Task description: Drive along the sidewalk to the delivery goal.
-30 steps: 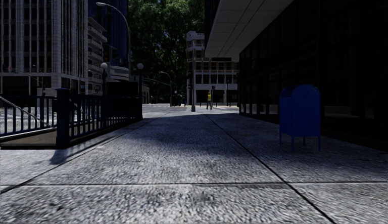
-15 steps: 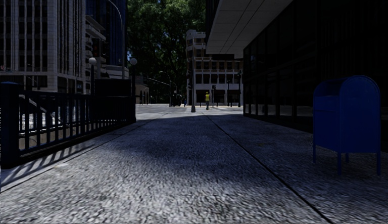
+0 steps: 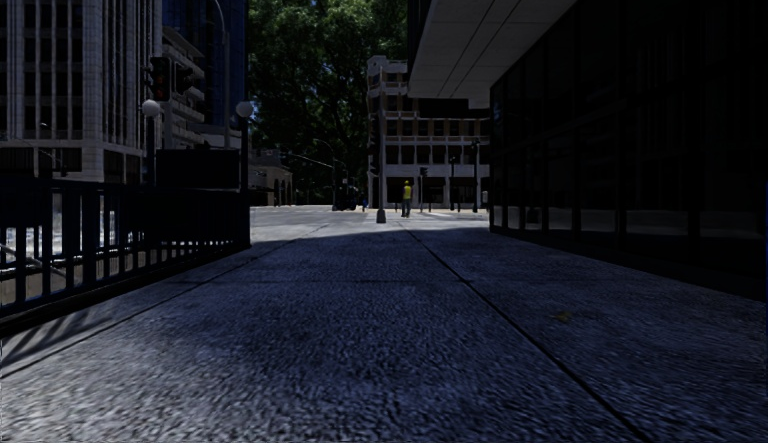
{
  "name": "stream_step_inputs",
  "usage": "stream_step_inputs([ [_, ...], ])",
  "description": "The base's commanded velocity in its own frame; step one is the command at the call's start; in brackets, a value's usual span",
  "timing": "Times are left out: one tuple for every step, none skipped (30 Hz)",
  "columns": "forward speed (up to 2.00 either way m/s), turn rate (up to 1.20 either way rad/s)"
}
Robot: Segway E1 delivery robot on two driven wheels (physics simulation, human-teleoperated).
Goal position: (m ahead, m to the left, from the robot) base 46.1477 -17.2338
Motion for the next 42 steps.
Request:
stream_step_inputs([
  [2.0,-0.23],
  [2.0,-0.25],
  [2.0,-0.25],
  [2.0,-0.25],
  [2.0,-0.25],
  [2.0,-0.25],
  [2.0,-0.25],
  [2.0,-0.25],
  [2.0,-0.27],
  [2.0,-0.32],
  [2.0,-0.32],
  [2.0,-0.34],
  [2.0,-0.34],
  [2.0,-0.35],
  [2.0,-0.35],
  [2.0,-0.35],
  [2.0,-0.35],
  [2.0,-0.35],
  [2.0,-0.35],
  [2.0,-0.35],
  [2.0,-0.35],
  [2.0,-0.34],
  [2.0,-0.22],
  [2.0,-0.1],
  [2.0,0.0],
  [2.0,0.0],
  [2.0,0.0],
  [2.0,0.0],
  [2.0,0.0],
  [2.0,0.0],
  [2.0,0.0],
  [2.0,0.0],
  [2.0,0.0],
  [2.0,0.0],
  [2.0,0.0],
  [2.0,0.0],
  [2.0,0.0],
  [2.0,0.0],
  [2.0,0.0],
  [2.0,0.0],
  [2.0,0.0],
  [2.0,0.0],
])
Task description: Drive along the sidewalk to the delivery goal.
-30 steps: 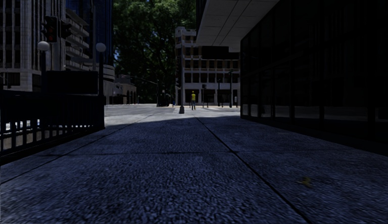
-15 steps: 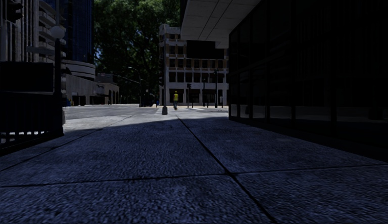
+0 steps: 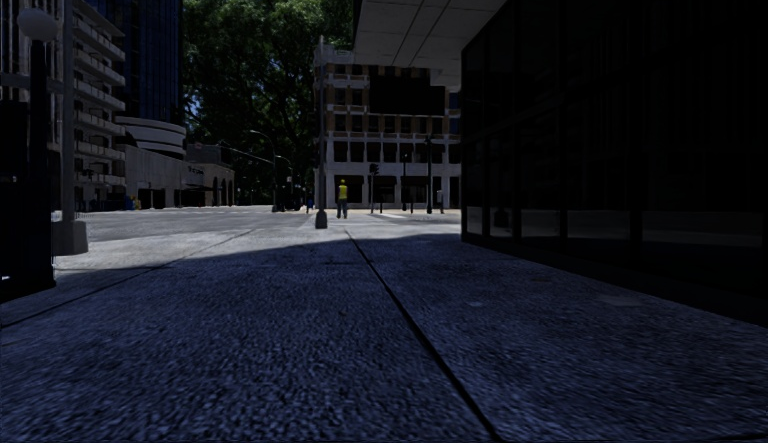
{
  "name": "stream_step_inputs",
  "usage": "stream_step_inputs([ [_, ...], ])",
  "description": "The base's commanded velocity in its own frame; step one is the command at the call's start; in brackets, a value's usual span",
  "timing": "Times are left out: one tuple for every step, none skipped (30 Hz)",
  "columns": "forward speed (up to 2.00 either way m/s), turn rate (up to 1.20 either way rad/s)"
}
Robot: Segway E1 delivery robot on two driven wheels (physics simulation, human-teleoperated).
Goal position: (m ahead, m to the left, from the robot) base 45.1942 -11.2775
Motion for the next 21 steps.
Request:
stream_step_inputs([
  [2.0,0.0],
  [2.0,0.0],
  [2.0,0.0],
  [2.0,0.0],
  [2.0,0.0],
  [2.0,0.0],
  [2.0,0.0],
  [2.0,0.0],
  [2.0,0.0],
  [2.0,0.0],
  [2.0,0.0],
  [2.0,0.0],
  [2.0,0.0],
  [2.0,0.0],
  [2.0,0.0],
  [2.0,0.0],
  [2.0,0.0],
  [2.0,0.0],
  [2.0,0.0],
  [2.0,0.0],
  [2.0,0.0],
])
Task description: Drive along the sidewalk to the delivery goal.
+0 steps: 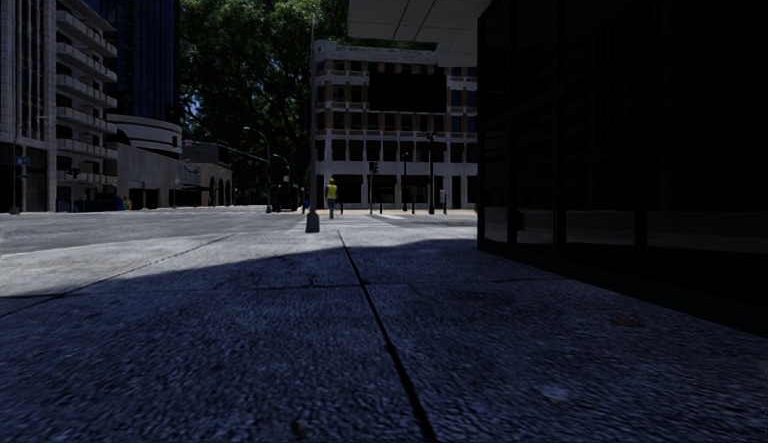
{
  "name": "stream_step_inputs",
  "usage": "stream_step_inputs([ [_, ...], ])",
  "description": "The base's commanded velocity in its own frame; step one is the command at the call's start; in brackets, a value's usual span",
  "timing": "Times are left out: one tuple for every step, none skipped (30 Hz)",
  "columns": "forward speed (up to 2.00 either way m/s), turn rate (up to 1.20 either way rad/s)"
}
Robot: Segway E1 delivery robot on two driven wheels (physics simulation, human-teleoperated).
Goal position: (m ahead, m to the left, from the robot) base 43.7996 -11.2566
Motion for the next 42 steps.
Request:
stream_step_inputs([
  [2.0,0.0],
  [2.0,0.0],
  [2.0,0.0],
  [2.0,0.0],
  [2.0,0.0],
  [2.0,0.0],
  [2.0,0.0],
  [2.0,0.0],
  [2.0,0.0],
  [2.0,0.0],
  [2.0,0.0],
  [2.0,0.0],
  [2.0,0.0],
  [2.0,0.0],
  [2.0,0.0],
  [2.0,0.0],
  [2.0,0.0],
  [2.0,0.0],
  [2.0,0.0],
  [2.0,0.0],
  [2.0,0.0],
  [2.0,0.0],
  [2.0,0.0],
  [2.0,0.0],
  [2.0,0.0],
  [2.0,0.0],
  [2.0,0.0],
  [2.0,0.0],
  [2.0,0.0],
  [2.0,0.0],
  [2.0,0.0],
  [2.0,0.0],
  [2.0,0.0],
  [2.0,0.0],
  [2.0,0.0],
  [2.0,0.0],
  [2.0,0.0],
  [2.0,0.0],
  [2.0,0.0],
  [2.0,0.0],
  [2.0,0.0],
  [2.0,0.0],
])
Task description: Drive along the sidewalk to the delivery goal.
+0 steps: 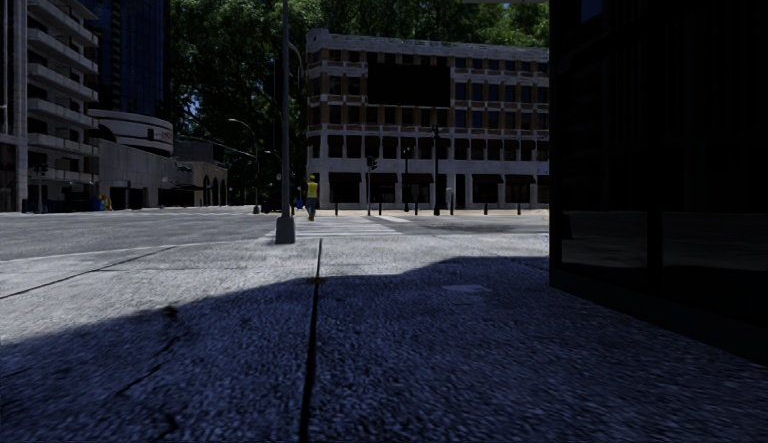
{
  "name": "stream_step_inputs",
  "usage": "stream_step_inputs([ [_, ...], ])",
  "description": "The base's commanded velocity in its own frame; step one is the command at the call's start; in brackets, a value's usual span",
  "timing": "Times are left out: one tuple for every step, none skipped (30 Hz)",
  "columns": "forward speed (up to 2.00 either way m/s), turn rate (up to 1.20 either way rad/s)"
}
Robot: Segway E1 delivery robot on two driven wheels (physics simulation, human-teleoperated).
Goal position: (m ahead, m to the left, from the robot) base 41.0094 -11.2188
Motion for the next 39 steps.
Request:
stream_step_inputs([
  [2.0,0.0],
  [2.0,0.0],
  [2.0,0.0],
  [2.0,0.0],
  [2.0,0.0],
  [2.0,0.0],
  [2.0,0.0],
  [2.0,0.0],
  [2.0,0.0],
  [2.0,0.0],
  [2.0,0.0],
  [2.0,0.0],
  [2.0,0.0],
  [2.0,0.0],
  [2.0,0.0],
  [2.0,0.0],
  [2.0,0.0],
  [2.0,0.0],
  [2.0,0.0],
  [2.0,0.0],
  [2.0,0.0],
  [2.0,0.0],
  [2.0,0.0],
  [2.0,0.0],
  [2.0,0.0],
  [2.0,0.0],
  [2.0,0.0],
  [2.0,0.06],
  [2.0,0.15],
  [2.0,0.15],
  [2.0,0.18],
  [2.0,0.19],
  [2.0,0.19],
  [2.0,0.19],
  [2.0,0.2],
  [2.0,0.2],
  [2.0,0.21],
  [2.0,0.22],
  [2.0,0.23],
])
